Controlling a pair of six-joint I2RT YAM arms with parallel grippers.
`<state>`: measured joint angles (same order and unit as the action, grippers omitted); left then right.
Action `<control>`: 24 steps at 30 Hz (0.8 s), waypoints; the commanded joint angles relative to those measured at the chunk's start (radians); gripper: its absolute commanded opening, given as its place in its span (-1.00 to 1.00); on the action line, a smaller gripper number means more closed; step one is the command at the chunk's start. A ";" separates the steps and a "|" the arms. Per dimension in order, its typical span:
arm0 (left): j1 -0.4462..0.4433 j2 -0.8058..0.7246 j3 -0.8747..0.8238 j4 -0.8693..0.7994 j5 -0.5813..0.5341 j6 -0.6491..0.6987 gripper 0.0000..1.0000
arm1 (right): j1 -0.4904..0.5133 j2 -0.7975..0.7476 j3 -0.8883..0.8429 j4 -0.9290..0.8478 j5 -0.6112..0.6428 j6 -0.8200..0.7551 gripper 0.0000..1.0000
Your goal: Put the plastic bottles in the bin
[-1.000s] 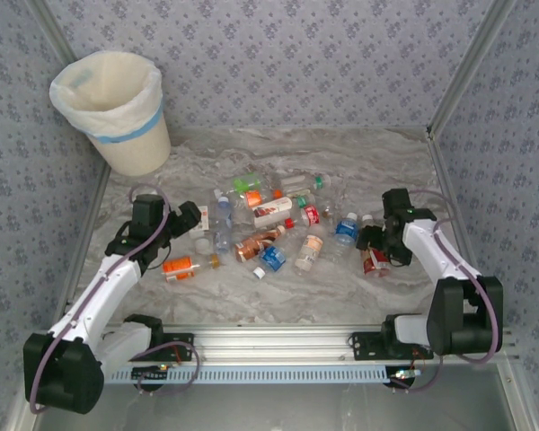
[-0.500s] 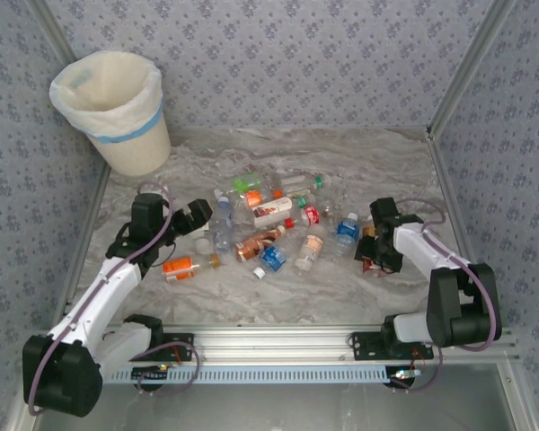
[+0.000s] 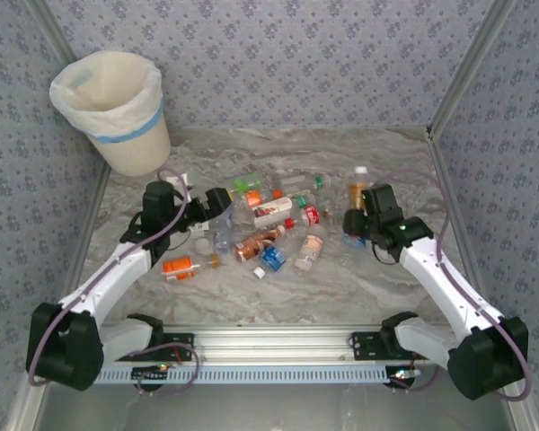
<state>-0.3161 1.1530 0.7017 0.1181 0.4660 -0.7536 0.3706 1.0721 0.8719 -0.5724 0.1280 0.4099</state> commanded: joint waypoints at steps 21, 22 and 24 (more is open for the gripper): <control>-0.232 0.364 0.637 -0.310 -0.029 0.172 0.11 | 0.335 0.241 0.196 0.286 -0.380 -0.225 0.29; -0.239 0.365 0.641 -0.331 -0.045 0.182 0.02 | 0.335 0.239 0.194 0.289 -0.377 -0.222 0.29; -0.242 0.362 0.639 -0.339 -0.062 0.179 -0.17 | 0.336 0.236 0.196 0.295 -0.374 -0.218 0.30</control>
<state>-0.5461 1.5143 1.2972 -0.1486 0.4465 -0.6048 0.7010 1.3136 1.0313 -0.3176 -0.2337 0.2081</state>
